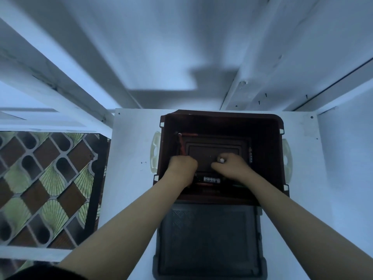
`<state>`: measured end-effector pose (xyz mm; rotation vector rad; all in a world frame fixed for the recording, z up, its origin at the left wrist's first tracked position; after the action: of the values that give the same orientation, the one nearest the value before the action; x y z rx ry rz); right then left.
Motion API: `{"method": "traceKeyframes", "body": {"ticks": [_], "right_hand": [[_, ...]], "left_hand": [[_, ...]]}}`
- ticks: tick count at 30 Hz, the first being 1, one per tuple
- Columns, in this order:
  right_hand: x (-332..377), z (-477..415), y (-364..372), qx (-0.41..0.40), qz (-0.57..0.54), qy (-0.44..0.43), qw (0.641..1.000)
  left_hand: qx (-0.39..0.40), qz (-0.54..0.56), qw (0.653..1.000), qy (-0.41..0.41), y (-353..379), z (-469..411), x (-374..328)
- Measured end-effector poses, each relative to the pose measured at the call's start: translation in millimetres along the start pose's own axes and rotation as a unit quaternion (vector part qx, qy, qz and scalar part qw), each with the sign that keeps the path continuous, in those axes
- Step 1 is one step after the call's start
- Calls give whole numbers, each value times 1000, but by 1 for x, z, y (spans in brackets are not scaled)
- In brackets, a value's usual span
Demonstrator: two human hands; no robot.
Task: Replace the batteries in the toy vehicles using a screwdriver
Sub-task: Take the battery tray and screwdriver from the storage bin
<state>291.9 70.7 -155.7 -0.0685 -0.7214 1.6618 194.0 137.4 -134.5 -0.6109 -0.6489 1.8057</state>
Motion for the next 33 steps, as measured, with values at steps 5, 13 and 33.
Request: {"method": "traceKeyframes", "body": {"ticks": [5,13,33], "right_hand": [[11,9,13,19,113,-45,992],[-5,2,16,-36,203,94,974],[-4,18,-14,201,-240,61,948]], "left_hand": [[-10,-68,996,50,-3,-4,-10],[28,-57,998,21,4,-4,-3],[103,44,985,-132,20,-7,10]]}}
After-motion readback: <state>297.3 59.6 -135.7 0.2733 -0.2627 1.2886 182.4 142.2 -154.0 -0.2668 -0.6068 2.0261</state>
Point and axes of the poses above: each hand's wrist, its own z-axis away from the middle knuckle, its own y-axis out of the palm, x = y × z, the point moved 10 cm from there along -z, towards the middle knuckle, and after that the axes turned 11 degrees about y, right-handed, at the moved point
